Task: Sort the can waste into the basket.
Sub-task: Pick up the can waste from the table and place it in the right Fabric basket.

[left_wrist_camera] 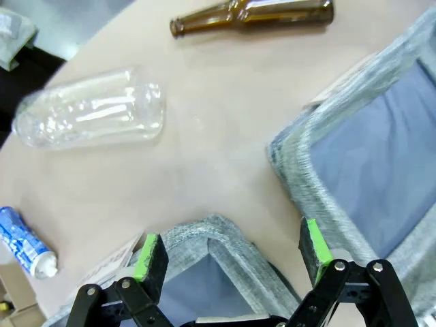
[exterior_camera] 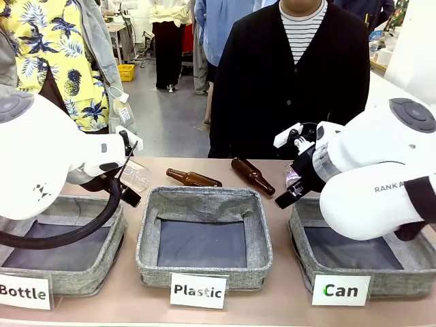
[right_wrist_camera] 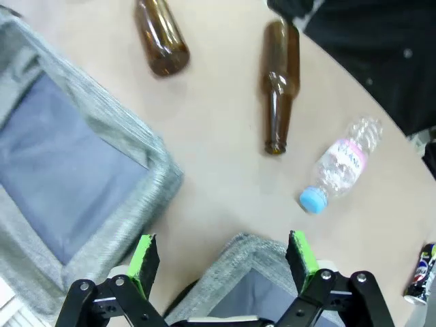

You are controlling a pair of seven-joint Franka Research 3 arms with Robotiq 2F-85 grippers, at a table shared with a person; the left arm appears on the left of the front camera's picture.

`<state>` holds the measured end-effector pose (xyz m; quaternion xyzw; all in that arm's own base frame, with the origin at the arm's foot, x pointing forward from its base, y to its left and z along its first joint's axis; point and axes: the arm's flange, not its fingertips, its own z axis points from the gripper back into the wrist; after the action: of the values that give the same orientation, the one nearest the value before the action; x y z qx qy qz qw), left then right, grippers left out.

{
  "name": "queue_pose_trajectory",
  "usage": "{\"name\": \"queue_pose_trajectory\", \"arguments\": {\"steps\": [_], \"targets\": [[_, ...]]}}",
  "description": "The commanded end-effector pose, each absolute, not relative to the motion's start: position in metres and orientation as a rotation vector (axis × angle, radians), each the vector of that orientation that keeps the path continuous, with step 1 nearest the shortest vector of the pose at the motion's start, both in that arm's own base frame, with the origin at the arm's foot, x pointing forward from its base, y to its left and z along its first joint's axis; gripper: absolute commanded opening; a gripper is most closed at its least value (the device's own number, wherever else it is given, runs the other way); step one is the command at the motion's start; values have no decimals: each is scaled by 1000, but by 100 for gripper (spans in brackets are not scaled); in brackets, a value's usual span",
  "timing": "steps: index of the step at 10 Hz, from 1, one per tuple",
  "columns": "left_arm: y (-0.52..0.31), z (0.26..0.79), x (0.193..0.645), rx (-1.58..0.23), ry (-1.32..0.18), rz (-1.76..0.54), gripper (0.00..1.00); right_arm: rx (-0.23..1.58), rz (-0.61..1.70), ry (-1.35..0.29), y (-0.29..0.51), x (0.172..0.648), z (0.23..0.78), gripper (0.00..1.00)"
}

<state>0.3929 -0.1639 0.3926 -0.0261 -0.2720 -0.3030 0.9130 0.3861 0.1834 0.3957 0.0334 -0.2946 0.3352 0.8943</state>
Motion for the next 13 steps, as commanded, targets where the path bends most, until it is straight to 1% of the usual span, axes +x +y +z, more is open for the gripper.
{"name": "queue_pose_trajectory", "arguments": {"steps": [1,2,3,4,5,7,8,9,10,11,13], "targets": [[-148,448,359,-101,-626,-647,100,165,743,-652,154,355,442,100],[-149,478,340,-162,-668,-644,100,217,717,-653,145,343,464,100],[-142,504,321,-305,-678,-671,100,329,714,-623,131,330,483,100],[-125,522,304,-374,-701,-694,100,360,653,-641,106,324,496,100],[-85,541,289,-369,-770,-689,100,479,535,-709,57,324,508,100],[1,548,270,-439,-845,-518,100,650,337,-800,-34,311,500,100],[45,540,264,-517,-868,-430,100,712,186,-819,-72,307,481,100],[85,521,255,-581,-893,-331,100,791,83,-820,-104,301,457,100],[123,499,245,-692,-947,-223,100,858,-34,-825,-135,295,432,100],[150,479,238,-733,-982,-111,100,929,-132,-842,-161,291,411,100],[187,436,222,-804,-959,149,100,988,-324,-846,-195,283,378,100]]}}
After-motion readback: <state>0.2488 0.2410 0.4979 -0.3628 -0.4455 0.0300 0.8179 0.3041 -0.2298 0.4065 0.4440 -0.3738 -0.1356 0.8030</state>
